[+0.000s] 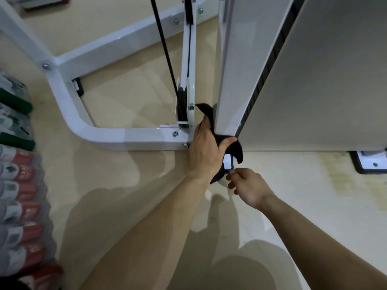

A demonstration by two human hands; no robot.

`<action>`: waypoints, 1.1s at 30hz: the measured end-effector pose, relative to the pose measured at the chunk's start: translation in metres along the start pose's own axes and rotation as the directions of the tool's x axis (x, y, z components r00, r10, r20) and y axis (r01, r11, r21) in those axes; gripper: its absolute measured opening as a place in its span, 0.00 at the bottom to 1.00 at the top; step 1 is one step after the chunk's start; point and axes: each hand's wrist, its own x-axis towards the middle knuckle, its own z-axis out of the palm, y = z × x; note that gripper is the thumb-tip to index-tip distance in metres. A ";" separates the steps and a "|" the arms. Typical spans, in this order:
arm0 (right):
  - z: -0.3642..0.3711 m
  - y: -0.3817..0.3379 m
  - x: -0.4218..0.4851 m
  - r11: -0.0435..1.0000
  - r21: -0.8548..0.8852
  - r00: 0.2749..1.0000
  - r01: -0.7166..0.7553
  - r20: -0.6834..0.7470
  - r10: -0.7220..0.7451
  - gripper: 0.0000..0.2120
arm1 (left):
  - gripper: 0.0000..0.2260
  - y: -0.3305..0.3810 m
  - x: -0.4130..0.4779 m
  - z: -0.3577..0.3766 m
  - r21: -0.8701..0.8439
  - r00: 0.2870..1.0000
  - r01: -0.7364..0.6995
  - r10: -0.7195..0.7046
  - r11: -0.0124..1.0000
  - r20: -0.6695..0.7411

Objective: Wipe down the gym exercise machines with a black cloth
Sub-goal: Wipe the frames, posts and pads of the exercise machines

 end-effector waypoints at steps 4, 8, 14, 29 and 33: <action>0.001 -0.007 0.003 1.000 0.017 1.000 0.009 -0.006 -0.009 0.15 | 0.40 0.002 0.003 -0.001 -0.022 0.999 -0.044 0.043 0.999 -0.032; 0.005 0.001 0.006 1.000 0.001 1.000 -0.005 -0.005 0.005 0.15 | 0.37 -0.036 0.008 0.011 0.336 0.986 -0.128 0.084 0.933 0.141; 0.005 0.017 -0.002 0.998 -0.032 0.998 -0.063 0.029 0.064 0.16 | 0.40 -0.055 0.012 0.016 0.544 0.967 -0.253 0.193 0.800 0.166; -0.011 -0.060 -0.081 0.999 -0.011 0.984 0.048 -0.173 -0.049 0.21 | 0.09 -0.007 -0.072 -0.071 0.243 0.994 0.023 -0.048 0.970 0.098; -0.006 -0.086 -0.136 0.998 0.010 0.993 0.069 -0.092 -0.068 0.19 | 0.08 0.027 -0.135 -0.100 -0.054 0.958 0.268 -0.260 0.962 0.124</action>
